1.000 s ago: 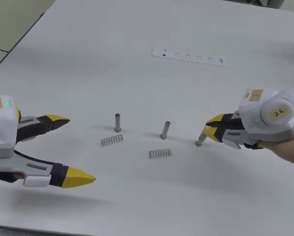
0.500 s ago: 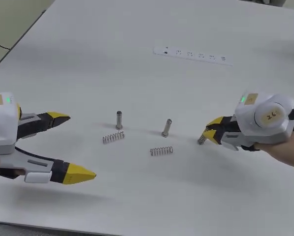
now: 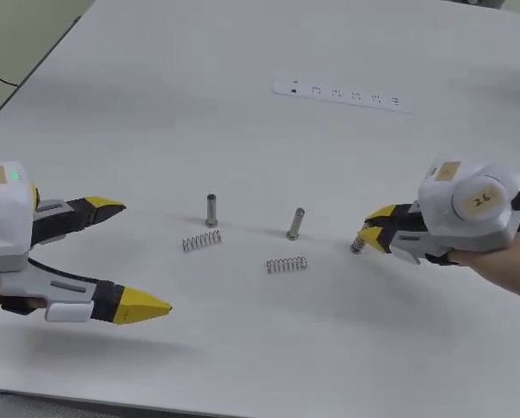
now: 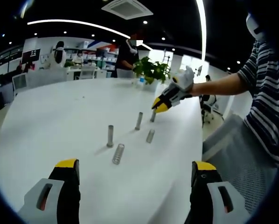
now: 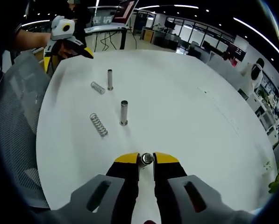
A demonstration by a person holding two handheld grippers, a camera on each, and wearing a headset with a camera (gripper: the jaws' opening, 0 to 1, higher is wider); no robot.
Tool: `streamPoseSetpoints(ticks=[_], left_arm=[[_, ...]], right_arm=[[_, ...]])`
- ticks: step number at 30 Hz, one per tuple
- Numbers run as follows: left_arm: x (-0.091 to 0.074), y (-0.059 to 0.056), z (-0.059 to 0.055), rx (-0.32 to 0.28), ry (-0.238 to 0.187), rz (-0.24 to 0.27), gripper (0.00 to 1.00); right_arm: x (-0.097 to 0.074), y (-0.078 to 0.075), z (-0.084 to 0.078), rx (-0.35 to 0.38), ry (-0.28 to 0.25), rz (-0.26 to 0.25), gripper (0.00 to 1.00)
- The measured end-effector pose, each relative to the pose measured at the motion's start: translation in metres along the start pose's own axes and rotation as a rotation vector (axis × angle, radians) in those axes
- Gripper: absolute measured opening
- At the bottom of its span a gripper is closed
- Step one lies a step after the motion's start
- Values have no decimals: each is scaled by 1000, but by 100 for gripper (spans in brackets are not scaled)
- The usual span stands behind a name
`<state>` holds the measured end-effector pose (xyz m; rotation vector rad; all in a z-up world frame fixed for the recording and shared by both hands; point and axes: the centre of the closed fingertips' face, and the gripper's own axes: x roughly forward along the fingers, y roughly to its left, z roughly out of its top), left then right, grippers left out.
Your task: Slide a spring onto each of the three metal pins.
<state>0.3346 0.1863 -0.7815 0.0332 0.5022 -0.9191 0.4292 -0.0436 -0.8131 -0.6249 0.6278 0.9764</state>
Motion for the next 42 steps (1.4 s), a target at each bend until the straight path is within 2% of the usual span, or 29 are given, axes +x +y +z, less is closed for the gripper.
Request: streamPoseSetpoints(ticks=[7,12,21,25,32,42], left_arm=[[0,0,-1,0,4,0,96],[-1,1,1,1,-2,1,97],[1,-1,4,3,-11,-3,97],[2,-1,4,4,-10,-3,97],[1,0,5,4,-14,-1,97],[1,0,6,6,-14,-1,98]], right_arm=[[-3,-3,5,18,-25,-15,14],[-8,-2,15,99,-80,-3,18],[-15,8,28,187,-154,15,21],[-17,14,31,170,-159,20,24],[-21,22,37,187,-192,26,23],[-24,29,44,175,-205,44,21]])
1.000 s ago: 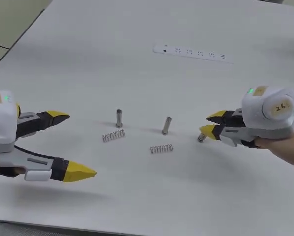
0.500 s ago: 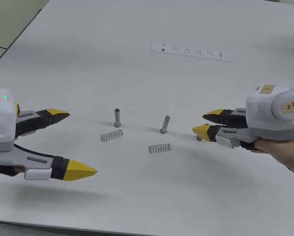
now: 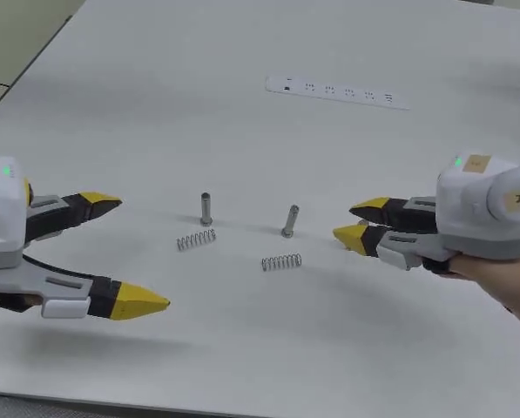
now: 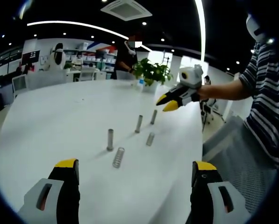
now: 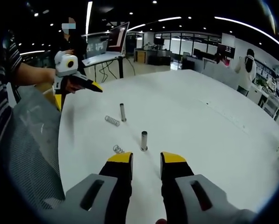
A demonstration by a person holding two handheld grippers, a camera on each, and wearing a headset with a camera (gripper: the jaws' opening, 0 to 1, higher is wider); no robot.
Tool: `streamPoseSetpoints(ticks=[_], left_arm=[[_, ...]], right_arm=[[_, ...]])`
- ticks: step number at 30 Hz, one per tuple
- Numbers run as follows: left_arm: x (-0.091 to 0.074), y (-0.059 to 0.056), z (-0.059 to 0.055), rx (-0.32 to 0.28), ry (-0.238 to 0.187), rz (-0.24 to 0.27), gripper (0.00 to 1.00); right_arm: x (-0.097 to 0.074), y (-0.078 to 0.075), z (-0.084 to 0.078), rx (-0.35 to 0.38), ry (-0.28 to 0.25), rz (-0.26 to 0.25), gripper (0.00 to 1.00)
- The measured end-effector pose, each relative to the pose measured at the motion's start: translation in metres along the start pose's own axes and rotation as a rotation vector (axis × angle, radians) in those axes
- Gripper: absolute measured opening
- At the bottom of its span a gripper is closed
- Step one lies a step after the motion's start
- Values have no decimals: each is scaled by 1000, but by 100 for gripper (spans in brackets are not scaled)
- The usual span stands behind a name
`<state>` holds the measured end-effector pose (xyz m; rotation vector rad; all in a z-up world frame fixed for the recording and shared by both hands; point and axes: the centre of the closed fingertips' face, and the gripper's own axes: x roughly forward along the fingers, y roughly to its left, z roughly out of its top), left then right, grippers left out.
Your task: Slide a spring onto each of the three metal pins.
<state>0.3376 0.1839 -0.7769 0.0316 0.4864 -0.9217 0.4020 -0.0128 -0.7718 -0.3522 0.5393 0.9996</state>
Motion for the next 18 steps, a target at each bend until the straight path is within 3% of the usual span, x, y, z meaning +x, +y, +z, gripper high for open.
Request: streamPoseSetpoints(ticks=[7,12,18], left_arm=[[-2,3,2,4,-7,9,97],[-2,3,4,6,-8,11,97],[-2,2,3,8,-4,13,97]], right_arm=[[2,9,1,-86,39,37,18],[10,23,-7,-226,125,108,16],[20,33,-15,-377,205,155,15]])
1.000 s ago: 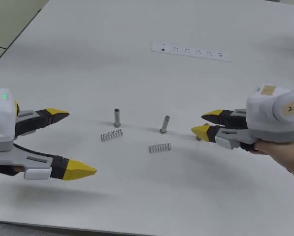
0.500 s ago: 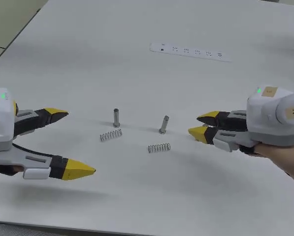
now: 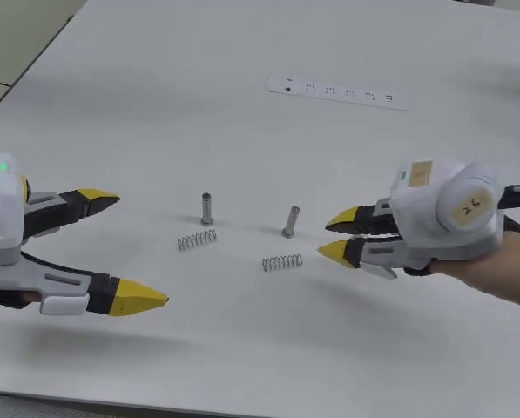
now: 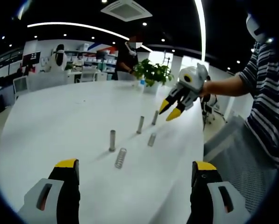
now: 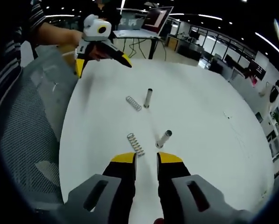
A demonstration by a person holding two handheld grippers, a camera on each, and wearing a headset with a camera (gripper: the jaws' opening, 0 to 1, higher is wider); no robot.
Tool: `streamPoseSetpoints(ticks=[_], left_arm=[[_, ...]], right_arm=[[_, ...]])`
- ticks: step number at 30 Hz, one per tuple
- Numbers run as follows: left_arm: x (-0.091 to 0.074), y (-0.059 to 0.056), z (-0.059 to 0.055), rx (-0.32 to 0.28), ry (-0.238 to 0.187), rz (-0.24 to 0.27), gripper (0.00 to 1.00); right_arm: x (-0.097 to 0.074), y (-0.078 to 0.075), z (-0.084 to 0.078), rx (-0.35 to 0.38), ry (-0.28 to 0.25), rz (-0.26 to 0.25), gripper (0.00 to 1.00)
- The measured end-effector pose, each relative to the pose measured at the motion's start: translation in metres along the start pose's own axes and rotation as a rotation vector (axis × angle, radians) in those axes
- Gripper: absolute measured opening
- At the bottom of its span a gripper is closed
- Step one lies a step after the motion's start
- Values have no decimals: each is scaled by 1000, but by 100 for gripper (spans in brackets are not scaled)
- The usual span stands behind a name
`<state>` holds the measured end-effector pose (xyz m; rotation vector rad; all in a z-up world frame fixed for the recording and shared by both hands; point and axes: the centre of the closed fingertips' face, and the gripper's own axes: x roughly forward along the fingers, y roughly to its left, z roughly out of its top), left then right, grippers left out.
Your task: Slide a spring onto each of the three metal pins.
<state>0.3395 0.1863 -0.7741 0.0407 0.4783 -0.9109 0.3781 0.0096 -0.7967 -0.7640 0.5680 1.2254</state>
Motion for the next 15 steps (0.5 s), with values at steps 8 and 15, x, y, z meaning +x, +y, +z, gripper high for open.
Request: streamPoseSetpoints(ticks=[8,15], left_arm=[[-3,1,0,-4,-1,7,97],[-3,-1,-3,-1,6,3,97]], right_arm=[[19,9,2,-130,60,41,13],[35,17,5,-158,75,79,12]])
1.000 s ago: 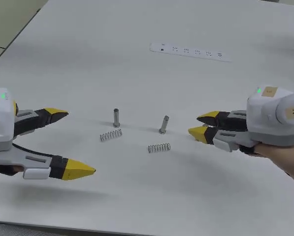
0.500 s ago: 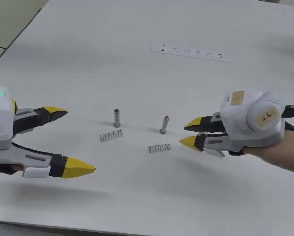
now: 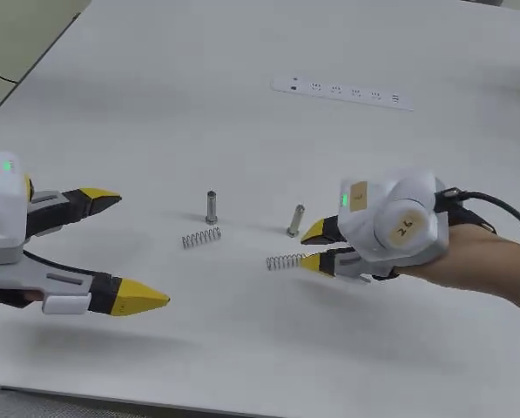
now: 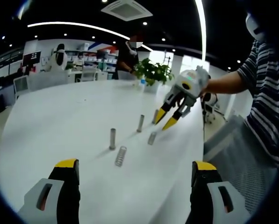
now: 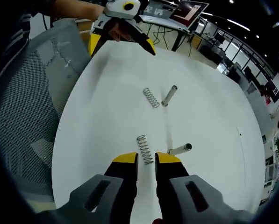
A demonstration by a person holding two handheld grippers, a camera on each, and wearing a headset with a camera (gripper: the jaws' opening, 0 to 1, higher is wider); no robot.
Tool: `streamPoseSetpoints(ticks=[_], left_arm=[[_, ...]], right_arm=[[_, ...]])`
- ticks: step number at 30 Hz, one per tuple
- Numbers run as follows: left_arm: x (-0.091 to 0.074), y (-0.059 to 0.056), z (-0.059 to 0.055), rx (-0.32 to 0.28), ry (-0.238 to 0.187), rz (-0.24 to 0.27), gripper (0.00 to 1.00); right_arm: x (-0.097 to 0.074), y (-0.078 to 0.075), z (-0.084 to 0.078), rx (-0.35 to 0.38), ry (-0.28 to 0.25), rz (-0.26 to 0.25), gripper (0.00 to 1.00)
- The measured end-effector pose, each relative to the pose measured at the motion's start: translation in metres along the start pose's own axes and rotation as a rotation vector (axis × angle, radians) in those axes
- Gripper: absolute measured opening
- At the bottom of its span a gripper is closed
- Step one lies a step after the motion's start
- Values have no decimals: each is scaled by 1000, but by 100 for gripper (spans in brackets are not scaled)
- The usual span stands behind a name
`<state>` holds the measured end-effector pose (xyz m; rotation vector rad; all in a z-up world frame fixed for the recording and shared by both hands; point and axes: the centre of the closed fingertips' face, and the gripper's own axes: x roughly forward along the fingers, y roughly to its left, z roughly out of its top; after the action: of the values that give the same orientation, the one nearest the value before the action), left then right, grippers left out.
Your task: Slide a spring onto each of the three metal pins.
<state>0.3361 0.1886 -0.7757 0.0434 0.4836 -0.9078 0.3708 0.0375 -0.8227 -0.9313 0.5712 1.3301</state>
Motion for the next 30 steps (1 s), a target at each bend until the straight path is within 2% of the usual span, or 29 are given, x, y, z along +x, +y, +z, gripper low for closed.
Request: streamPoseSetpoints(ticks=[7,14,23,28,30], left_arm=[[-1,-2,-3,15,17,-2,97],[-1,-2,-3,10,14,0,97],[-3,-1,-3,7,19,3,97],[-3,-1,-3,2,14,6,97],[-2,-2,-3,3,17,3,97]], right_arm=[[12,1,-2,-6,23,39,11],[20,-3,-8,3,42,63,8],[29,2,-18,-4,80,107,8],[33,3,-22,16,84,113,8],[34,3,-20,6,67,114,8]])
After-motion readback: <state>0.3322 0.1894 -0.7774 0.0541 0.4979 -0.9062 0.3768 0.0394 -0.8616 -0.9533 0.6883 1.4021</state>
